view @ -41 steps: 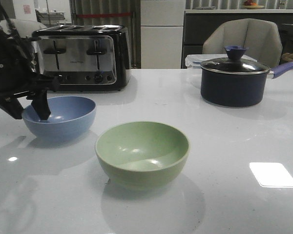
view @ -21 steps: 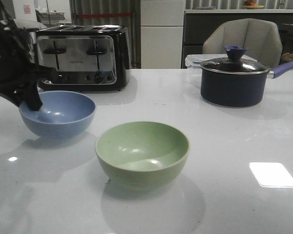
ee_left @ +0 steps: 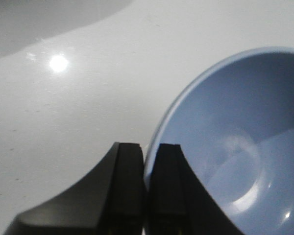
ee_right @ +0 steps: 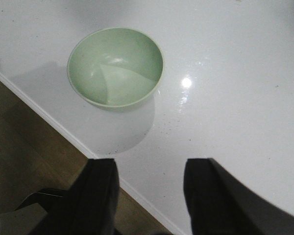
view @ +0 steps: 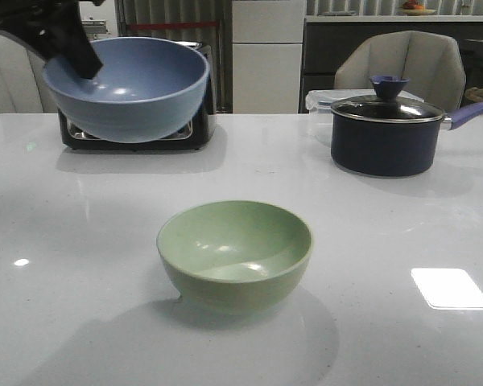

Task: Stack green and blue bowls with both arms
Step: 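Lift the blue bowl with the left gripper and lower it into the green bowl, then open the left gripper and lift it out of the blue bowl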

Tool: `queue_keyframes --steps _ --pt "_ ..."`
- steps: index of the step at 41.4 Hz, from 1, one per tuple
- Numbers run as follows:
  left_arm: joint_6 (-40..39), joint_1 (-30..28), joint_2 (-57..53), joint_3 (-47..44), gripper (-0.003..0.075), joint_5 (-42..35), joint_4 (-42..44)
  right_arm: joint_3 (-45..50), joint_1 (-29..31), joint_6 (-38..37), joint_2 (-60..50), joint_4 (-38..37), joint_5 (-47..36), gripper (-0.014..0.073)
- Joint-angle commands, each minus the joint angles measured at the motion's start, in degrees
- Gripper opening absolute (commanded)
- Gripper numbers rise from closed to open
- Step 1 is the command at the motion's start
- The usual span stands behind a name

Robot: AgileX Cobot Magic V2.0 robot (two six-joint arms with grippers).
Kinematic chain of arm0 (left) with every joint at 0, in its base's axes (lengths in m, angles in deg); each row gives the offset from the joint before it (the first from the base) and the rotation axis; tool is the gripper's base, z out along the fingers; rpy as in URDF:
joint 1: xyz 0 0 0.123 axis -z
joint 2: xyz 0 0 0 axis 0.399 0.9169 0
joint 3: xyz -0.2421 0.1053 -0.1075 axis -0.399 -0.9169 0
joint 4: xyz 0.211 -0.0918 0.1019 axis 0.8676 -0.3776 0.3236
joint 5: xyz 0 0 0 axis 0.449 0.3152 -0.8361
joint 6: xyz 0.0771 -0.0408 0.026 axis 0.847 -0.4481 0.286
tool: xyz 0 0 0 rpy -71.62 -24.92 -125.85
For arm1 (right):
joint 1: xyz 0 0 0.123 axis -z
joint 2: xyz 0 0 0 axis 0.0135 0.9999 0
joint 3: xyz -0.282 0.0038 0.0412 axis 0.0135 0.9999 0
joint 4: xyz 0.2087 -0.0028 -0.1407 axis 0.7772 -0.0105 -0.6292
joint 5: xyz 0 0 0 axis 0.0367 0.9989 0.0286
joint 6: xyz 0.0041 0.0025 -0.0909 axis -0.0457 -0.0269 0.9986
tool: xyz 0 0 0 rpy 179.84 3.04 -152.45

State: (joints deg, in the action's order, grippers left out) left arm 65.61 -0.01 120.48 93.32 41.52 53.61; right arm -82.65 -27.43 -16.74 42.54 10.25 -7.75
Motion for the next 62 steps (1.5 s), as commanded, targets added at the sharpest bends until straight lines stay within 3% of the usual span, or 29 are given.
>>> queue_keyframes --steps 1,13,41,46,53,56,62 --pt "0.23 3.73 -1.66 1.71 0.0093 -2.53 -1.26 -1.56 0.01 0.67 -0.39 -0.04 -3.59 0.0433" --pt "0.23 9.24 4.21 1.71 0.0093 -3.47 -5.72 -1.56 0.01 0.67 -0.39 -0.04 -3.59 0.0433" --pt "1.94 10.47 13.77 1.63 0.0094 -4.48 -8.64 -1.56 0.01 0.67 -0.39 -0.04 -3.59 0.0433" --pt "2.6 10.87 13.77 1.63 0.0167 -4.5 -8.64 -1.56 0.01 0.67 -0.39 -0.04 -3.59 0.0433" --pt "2.83 10.87 13.77 1.63 0.0388 -4.5 -7.61 -1.56 0.01 0.67 -0.39 -0.04 -3.59 0.0433" --pt "2.83 10.87 13.77 1.63 0.0449 -4.5 -6.77 -1.56 0.01 0.67 -0.39 -0.04 -3.59 0.0433" --pt "2.83 10.87 11.99 1.63 0.0468 -4.5 -6.56 -1.56 0.01 0.67 -0.39 -0.04 -3.59 0.0433"
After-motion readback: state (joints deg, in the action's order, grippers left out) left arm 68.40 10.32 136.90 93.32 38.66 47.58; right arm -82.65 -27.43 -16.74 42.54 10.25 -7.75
